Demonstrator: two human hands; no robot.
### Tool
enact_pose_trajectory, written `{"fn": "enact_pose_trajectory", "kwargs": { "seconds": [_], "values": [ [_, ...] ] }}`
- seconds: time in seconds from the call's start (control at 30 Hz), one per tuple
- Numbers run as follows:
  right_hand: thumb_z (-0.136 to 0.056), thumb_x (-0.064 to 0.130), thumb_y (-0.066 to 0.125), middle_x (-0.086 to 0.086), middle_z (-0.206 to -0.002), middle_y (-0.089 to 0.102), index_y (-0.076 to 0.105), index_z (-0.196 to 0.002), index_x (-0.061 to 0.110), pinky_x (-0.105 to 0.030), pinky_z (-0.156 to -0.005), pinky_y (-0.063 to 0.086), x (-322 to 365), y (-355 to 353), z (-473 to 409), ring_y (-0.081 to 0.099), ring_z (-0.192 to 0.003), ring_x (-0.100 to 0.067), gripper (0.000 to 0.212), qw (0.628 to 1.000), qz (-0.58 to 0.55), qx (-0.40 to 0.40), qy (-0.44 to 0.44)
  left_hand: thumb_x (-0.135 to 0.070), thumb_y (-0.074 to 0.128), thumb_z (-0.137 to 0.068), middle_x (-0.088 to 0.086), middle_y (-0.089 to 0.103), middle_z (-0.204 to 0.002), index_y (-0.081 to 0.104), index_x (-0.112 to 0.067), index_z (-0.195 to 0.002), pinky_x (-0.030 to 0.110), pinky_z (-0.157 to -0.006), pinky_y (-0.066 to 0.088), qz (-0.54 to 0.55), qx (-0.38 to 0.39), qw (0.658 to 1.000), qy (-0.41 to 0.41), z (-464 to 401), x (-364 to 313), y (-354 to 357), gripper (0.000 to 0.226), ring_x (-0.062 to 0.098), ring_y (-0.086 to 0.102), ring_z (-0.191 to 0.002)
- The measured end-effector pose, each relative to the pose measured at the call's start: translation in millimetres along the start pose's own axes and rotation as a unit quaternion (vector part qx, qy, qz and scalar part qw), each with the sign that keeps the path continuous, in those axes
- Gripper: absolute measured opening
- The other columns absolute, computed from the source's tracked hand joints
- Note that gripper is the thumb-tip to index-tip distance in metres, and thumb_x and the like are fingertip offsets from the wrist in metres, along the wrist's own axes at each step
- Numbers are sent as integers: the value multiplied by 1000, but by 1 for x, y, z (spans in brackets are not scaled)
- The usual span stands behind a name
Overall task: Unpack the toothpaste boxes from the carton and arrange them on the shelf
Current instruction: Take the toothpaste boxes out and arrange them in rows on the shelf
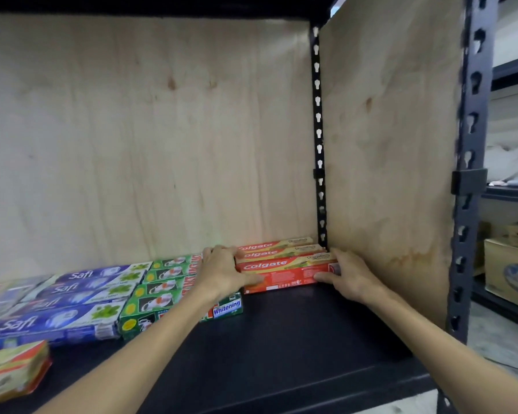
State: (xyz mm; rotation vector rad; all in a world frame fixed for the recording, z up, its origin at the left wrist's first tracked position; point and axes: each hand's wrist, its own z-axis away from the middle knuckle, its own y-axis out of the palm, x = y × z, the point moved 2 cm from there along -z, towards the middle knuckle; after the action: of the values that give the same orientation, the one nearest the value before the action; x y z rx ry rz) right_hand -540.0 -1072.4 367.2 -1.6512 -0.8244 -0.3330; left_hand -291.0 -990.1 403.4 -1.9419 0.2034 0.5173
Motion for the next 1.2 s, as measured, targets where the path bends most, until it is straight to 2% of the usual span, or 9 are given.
{"fn": "enact_pose_trajectory", "kwargs": {
  "seconds": [0.1,0.2,0.37,0.63,0.83,0.9,1.0,1.1,1.2],
  "values": [
    [-80,44,81,1,-137,58,50,-143,20,-28,-105,44,-4,7,-12,59,-119,-15,75,999,-32,7,-8,-48,89,-66,-1,58,-136,56,-21,-138,32,-102,43,46,47,997,-33,-14,2,-1,83,19,53,-123],
    [-85,34,80,7,-146,51,19,-160,28,-17,-102,33,-4,6,-13,53,-130,-12,97,997,-70,37,-22,-45,88,-69,-6,57,-130,55,-23,-137,27,-93,41,81,120,989,-26,-21,7,-5,78,14,54,-110],
    [-80,48,81,11,-149,50,0,-161,33,-20,-106,37,-13,7,-19,54,-125,-5,116,994,-98,47,-33,-50,87,-69,-10,53,-134,58,-34,-133,28,-96,41,120,136,983,-4,-26,26,-4,72,13,53,-115],
    [-65,75,73,11,-149,50,9,-159,35,-40,-116,39,-19,16,-25,47,-136,-12,120,995,-85,32,-45,-49,87,-69,-9,55,-136,59,-33,-133,31,-101,43,136,111,984,12,-21,27,-1,71,14,55,-117],
    [-59,79,77,5,-152,44,16,-155,47,-41,-117,37,-18,16,-22,45,-137,-13,118,992,-121,2,-47,-61,85,-61,-14,56,-137,49,-33,-142,37,-106,43,152,98,983,34,-19,27,0,93,12,54,-125],
    [-72,66,79,3,-151,41,21,-155,45,-37,-117,35,-14,13,-14,43,-136,-14,103,992,-116,-4,-51,-62,84,-63,-15,55,-133,50,-34,-140,34,-102,44,146,69,985,52,-17,26,-2,88,9,52,-122],
    [-84,54,74,3,-146,43,34,-153,37,-36,-116,34,-6,8,-4,37,-134,-14,81,992,-53,-61,-101,-64,71,-76,-18,54,-123,57,-36,-128,38,-99,44,27,-73,986,148,-11,18,-9,60,5,51,-114],
    [-90,49,68,6,-143,48,44,-148,26,-35,-113,33,4,4,6,31,-133,-11,67,980,-2,-109,-166,-59,59,-83,-20,55,-104,61,-34,-114,33,-96,35,-106,-188,932,290,10,0,-13,40,6,53,-104],
    [-89,49,68,6,-136,52,48,-143,23,-36,-113,36,19,4,25,33,-132,-10,63,971,-18,-126,-204,-57,60,-85,-16,54,-89,65,-29,-107,32,-85,35,-94,-280,905,305,34,-11,-24,36,10,55,-91]
  ]
}}
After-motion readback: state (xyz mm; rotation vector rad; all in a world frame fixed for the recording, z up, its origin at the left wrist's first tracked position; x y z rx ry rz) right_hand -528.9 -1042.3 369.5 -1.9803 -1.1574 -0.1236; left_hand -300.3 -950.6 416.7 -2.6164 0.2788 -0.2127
